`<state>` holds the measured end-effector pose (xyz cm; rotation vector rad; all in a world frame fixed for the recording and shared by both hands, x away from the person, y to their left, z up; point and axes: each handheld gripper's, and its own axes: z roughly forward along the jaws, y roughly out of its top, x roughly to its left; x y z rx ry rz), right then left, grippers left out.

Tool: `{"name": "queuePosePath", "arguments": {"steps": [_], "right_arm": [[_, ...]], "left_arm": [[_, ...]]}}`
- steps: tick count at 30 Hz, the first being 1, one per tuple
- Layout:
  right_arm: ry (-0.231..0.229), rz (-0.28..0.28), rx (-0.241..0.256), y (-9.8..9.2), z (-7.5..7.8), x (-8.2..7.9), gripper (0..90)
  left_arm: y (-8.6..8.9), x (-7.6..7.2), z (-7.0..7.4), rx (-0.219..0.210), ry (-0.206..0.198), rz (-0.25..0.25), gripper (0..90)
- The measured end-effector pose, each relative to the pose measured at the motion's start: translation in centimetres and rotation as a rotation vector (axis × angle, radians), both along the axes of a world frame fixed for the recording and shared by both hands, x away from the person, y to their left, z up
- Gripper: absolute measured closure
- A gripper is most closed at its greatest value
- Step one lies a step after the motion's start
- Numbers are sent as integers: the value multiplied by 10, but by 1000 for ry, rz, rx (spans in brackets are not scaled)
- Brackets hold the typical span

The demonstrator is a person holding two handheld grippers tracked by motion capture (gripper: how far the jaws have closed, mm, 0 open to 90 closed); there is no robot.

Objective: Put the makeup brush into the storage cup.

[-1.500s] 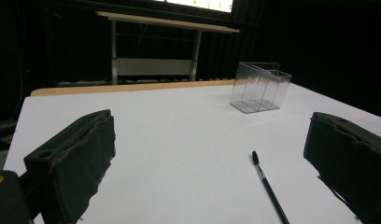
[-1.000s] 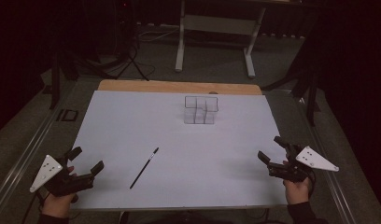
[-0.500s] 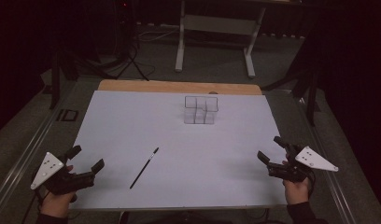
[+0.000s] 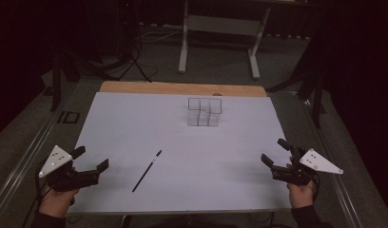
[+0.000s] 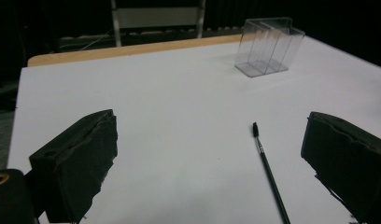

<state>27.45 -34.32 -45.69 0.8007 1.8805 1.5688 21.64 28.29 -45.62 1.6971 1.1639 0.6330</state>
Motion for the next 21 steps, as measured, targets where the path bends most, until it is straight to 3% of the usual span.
{"name": "queuePosePath", "arguments": {"steps": [5,8,11,14,16,17,18,20,21], "right_arm": [[0,4,2,1,0,0,136],[-1,6,2,1,0,1,136],[-3,9,-3,2,-1,1,136],[2,8,-5,2,-1,1,136],[2,9,-5,3,-1,1,136],[1,9,-6,3,-1,1,136],[1,10,-7,3,-1,1,137],[0,11,-8,3,-1,1,136],[2,11,-9,4,-1,1,137]], "left_arm": [[-7,7,9,-9,102,-26,30],[-11,10,11,-8,130,-38,20],[-20,17,13,-18,194,-64,19],[-27,21,14,12,220,-76,22],[-40,27,16,83,270,-99,36],[-40,27,16,83,270,-99,35],[-49,31,16,112,299,-117,34],[-53,32,16,117,313,-119,36],[-61,36,16,108,357,-132,36]]}}
